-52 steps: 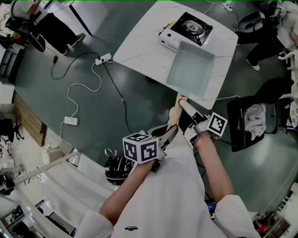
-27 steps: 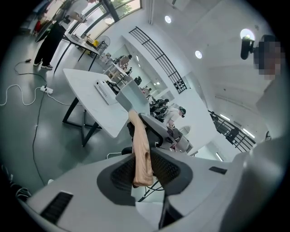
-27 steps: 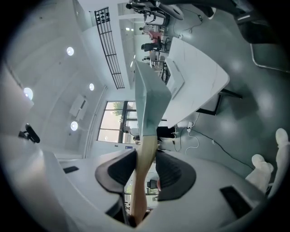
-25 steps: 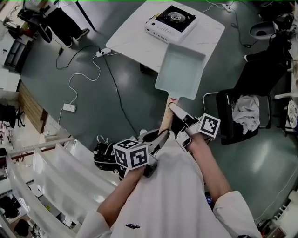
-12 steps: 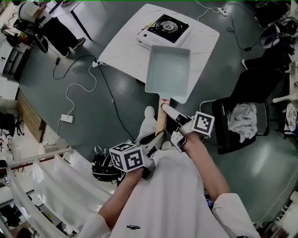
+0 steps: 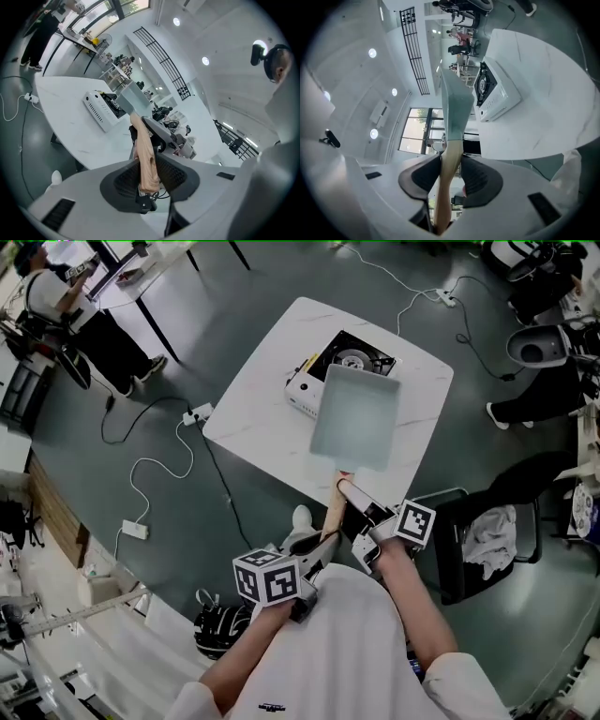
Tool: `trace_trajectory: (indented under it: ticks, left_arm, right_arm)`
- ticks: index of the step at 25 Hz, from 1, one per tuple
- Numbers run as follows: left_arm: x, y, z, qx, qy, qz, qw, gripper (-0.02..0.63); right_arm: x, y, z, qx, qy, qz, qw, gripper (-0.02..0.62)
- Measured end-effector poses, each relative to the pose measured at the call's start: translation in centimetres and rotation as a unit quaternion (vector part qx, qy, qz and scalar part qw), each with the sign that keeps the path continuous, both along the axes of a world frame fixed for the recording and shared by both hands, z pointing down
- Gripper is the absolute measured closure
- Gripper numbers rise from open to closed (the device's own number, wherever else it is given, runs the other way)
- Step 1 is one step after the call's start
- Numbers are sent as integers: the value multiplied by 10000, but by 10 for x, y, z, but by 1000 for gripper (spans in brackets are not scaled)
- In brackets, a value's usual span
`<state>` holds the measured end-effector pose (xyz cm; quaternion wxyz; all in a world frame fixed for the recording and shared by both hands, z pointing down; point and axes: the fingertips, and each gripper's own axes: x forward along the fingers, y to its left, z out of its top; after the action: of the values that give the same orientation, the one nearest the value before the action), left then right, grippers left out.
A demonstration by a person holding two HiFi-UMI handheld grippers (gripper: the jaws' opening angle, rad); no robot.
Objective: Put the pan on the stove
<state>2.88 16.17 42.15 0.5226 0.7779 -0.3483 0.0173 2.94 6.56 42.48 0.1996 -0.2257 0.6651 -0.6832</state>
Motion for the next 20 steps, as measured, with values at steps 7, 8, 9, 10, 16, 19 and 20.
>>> trace_trajectory:
  ticks: [7,8,9,10,16,19,20]
  left_arm:
    - [-31,-99,-2,-29,7,424,9991,503]
    - [-31,-108,-1,-51,23,455,9989,503]
    - [-30,-115,0,-76,45,473,9988,503]
    - [-30,-122,0,-101,64,483,9988,503]
    - [-23,-149,1,-212,83,529,9983,503]
    - [-22,-158,3,-223,88,517,9984,503]
    - [-22,-161,3,-214,71,522,9984,503]
  right_arm:
    - [-21,-98,1,83,33,455,9989,449]
    - [-20,-107,2,62,59,488,9988,451]
    - [-19,-114,3,41,90,500,9987,451]
    - [-18,-121,4,13,114,501,9987,450]
    - [-12,-147,6,-71,93,510,9986,449]
    - [-10,-156,9,-89,129,477,9987,449]
    - [-10,-160,10,-97,103,471,9988,449]
